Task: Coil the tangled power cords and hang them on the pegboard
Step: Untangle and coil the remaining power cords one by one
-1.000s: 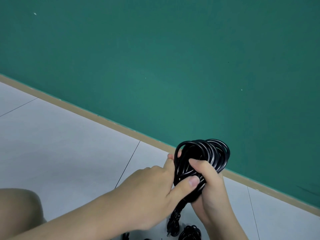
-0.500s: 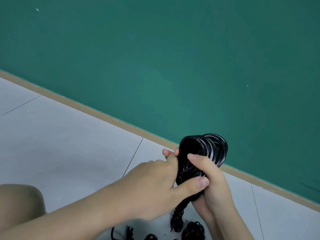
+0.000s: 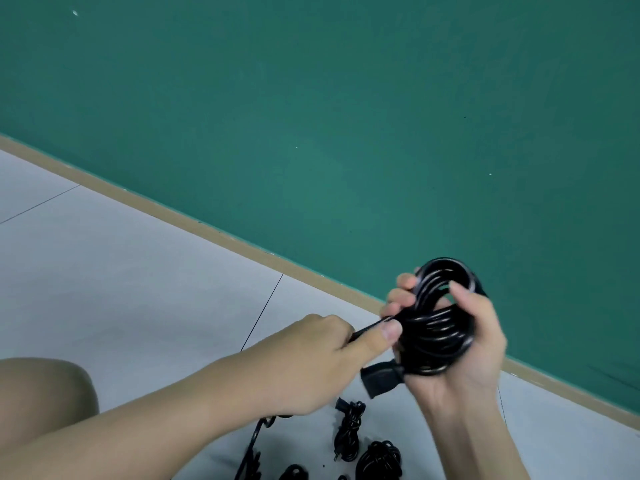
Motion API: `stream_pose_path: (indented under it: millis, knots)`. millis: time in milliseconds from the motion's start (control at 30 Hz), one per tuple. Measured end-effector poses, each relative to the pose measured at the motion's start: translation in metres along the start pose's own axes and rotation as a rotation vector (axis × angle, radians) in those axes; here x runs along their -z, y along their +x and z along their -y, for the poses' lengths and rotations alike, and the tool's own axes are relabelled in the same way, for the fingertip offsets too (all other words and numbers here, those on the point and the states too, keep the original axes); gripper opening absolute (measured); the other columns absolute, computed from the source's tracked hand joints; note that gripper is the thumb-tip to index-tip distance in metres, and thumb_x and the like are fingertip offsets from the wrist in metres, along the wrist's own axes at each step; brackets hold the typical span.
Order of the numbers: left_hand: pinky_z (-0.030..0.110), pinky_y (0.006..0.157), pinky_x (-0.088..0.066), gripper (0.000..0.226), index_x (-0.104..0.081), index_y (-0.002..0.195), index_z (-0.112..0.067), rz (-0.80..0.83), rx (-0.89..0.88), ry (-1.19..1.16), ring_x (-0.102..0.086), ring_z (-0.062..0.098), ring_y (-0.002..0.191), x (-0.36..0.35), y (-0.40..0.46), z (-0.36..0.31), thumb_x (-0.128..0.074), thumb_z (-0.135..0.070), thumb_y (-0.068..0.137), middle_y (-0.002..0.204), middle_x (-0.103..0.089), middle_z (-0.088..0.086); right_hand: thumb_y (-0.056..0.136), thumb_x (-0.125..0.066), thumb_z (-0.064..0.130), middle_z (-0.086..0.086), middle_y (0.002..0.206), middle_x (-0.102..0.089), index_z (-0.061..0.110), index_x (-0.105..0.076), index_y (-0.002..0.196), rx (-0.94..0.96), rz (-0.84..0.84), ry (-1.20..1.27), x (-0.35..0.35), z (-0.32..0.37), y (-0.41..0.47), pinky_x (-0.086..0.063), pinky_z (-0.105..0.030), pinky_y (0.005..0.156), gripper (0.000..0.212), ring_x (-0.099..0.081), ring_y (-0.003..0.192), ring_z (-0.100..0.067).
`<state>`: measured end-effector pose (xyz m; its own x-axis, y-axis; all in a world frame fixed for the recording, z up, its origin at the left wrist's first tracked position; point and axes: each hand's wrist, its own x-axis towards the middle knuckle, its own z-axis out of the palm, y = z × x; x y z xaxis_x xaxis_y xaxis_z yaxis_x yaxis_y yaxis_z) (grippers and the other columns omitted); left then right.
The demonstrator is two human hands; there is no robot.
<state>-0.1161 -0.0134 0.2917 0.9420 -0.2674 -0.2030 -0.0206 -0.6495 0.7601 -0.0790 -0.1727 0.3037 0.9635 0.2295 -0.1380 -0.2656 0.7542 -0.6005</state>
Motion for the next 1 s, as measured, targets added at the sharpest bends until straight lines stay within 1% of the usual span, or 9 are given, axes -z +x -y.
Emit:
stream_pose_path:
  millis: [167,300,400,533,667,800,867,933,1000]
  knots:
    - [0.034,0.058,-0.031,0.064,-0.026,0.068,-0.020,0.040,0.021,-0.007,-0.029,0.022,0.057,0.023,-0.002,0.013,-0.028,-0.079,0.095,0.061,-0.029,-0.001,0.095,-0.050,0.025,-0.006,0.091,-0.057,0.009,-0.055,0.095,0.212,-0.118,0.073,0.018,0.051,0.004,-0.049,-0.022,0.080,0.017,-0.056,0.078,-0.017]
    - [0.036,0.056,-0.038,0.056,-0.040,0.070,-0.015,-0.080,-0.129,0.153,-0.037,0.013,0.052,0.036,-0.005,0.027,-0.044,-0.060,0.101,0.056,-0.041,-0.004,0.094,-0.057,0.022,-0.005,0.086,-0.058,0.013,-0.057,0.083,0.391,-0.342,0.011,0.043,0.078,0.009,-0.053,-0.028,0.084,0.015,-0.056,0.077,-0.021]
    - [0.030,0.053,-0.032,0.045,-0.044,0.067,-0.021,-0.169,-0.352,-0.074,-0.032,0.008,0.054,0.045,-0.010,0.021,-0.054,-0.045,0.104,0.058,-0.035,-0.008,0.094,-0.060,0.022,-0.005,0.081,-0.058,0.013,-0.058,0.083,0.386,-0.387,-0.126,0.047,0.072,0.012,-0.053,-0.028,0.079,0.015,-0.055,0.074,-0.022]
    - [0.019,0.052,-0.027,0.043,-0.039,0.066,-0.021,-0.382,-0.458,-0.378,-0.028,0.007,0.053,0.053,-0.010,0.014,-0.052,-0.041,0.102,0.061,-0.028,-0.011,0.089,-0.070,0.023,-0.007,0.081,-0.060,0.011,-0.064,0.089,0.265,-0.321,-0.324,0.023,0.044,0.004,-0.052,-0.034,0.073,0.013,-0.058,0.071,-0.022]
    - [0.015,0.047,-0.024,0.046,-0.031,0.067,-0.021,-0.427,-0.432,-0.560,-0.022,0.006,0.048,0.056,-0.004,0.012,-0.051,-0.046,0.101,0.061,-0.025,-0.011,0.053,-0.098,0.039,-0.011,0.085,-0.065,0.015,-0.077,0.080,0.052,-0.036,-0.522,-0.007,0.011,-0.017,-0.051,-0.037,0.070,0.042,-0.060,0.068,-0.021]
    - [0.033,0.052,-0.031,0.042,-0.040,0.077,-0.012,-0.528,-0.297,-0.198,-0.031,0.013,0.055,0.061,-0.001,0.019,-0.043,-0.039,0.108,0.062,-0.034,-0.002,0.050,-0.099,0.037,-0.015,0.086,-0.061,0.010,-0.075,0.082,-0.050,0.093,-0.409,-0.021,-0.007,-0.026,-0.053,-0.036,0.061,0.048,-0.056,0.064,-0.021]
    - [0.043,0.059,-0.039,0.026,-0.048,0.090,-0.019,-0.544,-0.206,-0.039,-0.041,0.017,0.058,0.064,-0.001,0.025,-0.040,-0.037,0.108,0.065,-0.046,0.003,0.051,-0.098,0.031,-0.015,0.087,-0.060,0.006,-0.073,0.090,-0.072,0.129,-0.285,-0.021,-0.003,-0.027,-0.053,-0.034,0.057,0.053,-0.054,0.063,-0.021]
    - [0.039,0.061,-0.041,0.011,-0.048,0.107,-0.030,-0.482,-0.190,0.032,-0.048,0.011,0.067,0.066,-0.004,0.029,-0.042,-0.039,0.107,0.069,-0.050,-0.002,0.053,-0.097,0.028,-0.014,0.087,-0.059,0.005,-0.065,0.100,-0.062,0.130,-0.202,-0.018,0.004,-0.026,-0.052,-0.032,0.056,0.061,-0.052,0.062,-0.020]
    - [0.029,0.070,-0.040,0.021,-0.042,0.121,-0.039,-0.362,-0.183,0.168,-0.050,0.001,0.081,0.061,-0.009,0.030,-0.045,-0.049,0.104,0.082,-0.049,-0.014,0.054,-0.095,0.027,-0.013,0.087,-0.059,0.005,-0.059,0.104,-0.019,0.083,-0.180,-0.014,0.010,-0.024,-0.052,-0.031,0.056,0.064,-0.051,0.063,-0.019]
